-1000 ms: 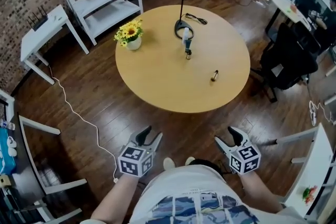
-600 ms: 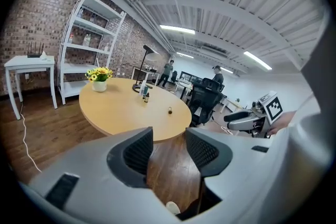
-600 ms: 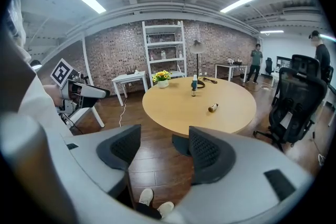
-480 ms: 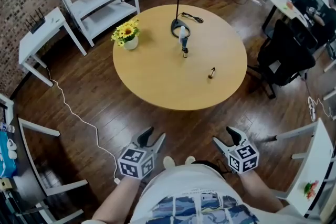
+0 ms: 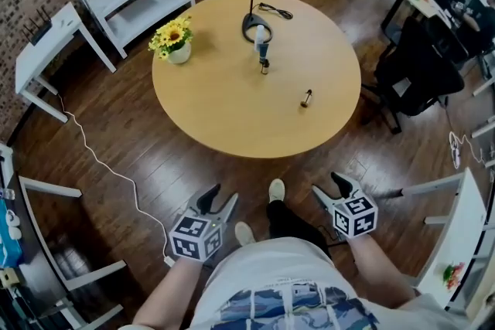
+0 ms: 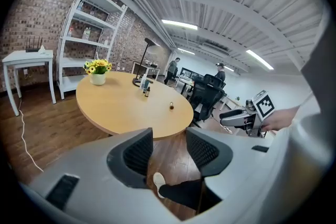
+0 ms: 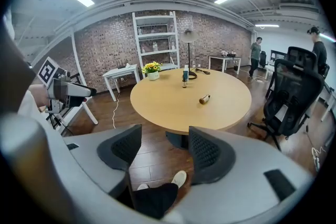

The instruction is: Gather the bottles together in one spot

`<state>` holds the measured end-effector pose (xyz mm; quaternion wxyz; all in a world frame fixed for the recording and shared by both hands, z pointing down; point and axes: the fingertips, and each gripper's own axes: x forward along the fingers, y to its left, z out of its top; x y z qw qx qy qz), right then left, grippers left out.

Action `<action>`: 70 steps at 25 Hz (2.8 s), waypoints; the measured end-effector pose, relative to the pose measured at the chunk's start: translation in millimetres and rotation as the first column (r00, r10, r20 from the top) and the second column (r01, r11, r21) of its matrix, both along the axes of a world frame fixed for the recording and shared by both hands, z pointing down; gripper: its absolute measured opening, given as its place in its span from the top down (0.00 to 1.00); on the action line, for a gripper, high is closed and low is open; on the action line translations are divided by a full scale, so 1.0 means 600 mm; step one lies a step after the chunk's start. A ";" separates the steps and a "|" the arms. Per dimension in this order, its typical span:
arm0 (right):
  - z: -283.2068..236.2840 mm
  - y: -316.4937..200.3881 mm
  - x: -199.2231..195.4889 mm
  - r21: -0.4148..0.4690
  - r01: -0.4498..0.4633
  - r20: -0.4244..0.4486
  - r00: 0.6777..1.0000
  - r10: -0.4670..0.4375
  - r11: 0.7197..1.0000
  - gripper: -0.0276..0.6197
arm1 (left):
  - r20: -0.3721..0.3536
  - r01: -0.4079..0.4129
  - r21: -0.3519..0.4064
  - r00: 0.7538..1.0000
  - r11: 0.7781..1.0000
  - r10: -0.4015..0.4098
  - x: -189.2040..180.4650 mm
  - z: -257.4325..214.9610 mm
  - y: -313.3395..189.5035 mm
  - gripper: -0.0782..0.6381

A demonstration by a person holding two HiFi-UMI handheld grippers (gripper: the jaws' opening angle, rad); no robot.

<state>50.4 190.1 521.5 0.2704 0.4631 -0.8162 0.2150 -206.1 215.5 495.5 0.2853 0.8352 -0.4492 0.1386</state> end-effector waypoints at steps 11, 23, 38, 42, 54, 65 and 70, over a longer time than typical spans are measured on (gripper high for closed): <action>0.082 -0.316 0.013 -0.080 0.005 0.040 0.999 -0.002 0.997 0.51 | 0.055 0.051 -0.022 0.997 0.998 -0.050 0.029 -0.030 -0.205 0.65; 0.246 -0.585 0.075 -0.276 -0.073 0.103 0.989 0.105 0.958 0.58 | 0.119 0.065 -0.076 0.991 0.995 -0.056 0.149 -0.025 -0.407 0.65; 0.266 -0.574 0.031 -0.344 0.351 0.012 0.929 -0.369 0.871 0.56 | 0.140 -0.032 -0.125 0.989 0.992 0.050 0.256 -0.010 -0.492 0.65; 0.273 -0.575 0.026 -0.357 0.373 -0.011 0.915 -0.403 0.856 0.53 | 0.147 -0.045 -0.132 0.987 0.990 0.065 0.261 -0.006 -0.494 0.65; 0.209 -0.537 -0.001 -0.182 0.360 -0.097 0.919 -0.381 0.915 0.71 | 0.088 -0.058 -0.134 0.994 0.989 0.070 0.221 -0.001 -0.473 0.65; -0.083 -0.380 -0.133 0.238 0.448 -0.166 0.893 -0.418 0.862 0.72 | -0.203 -0.192 -0.103 0.965 0.976 0.168 0.257 -0.074 -0.419 0.65; -0.110 -0.292 -0.171 0.273 0.437 -0.207 0.897 -0.392 0.857 0.72 | -0.208 -0.247 -0.069 0.951 0.967 0.228 0.263 -0.093 -0.359 0.64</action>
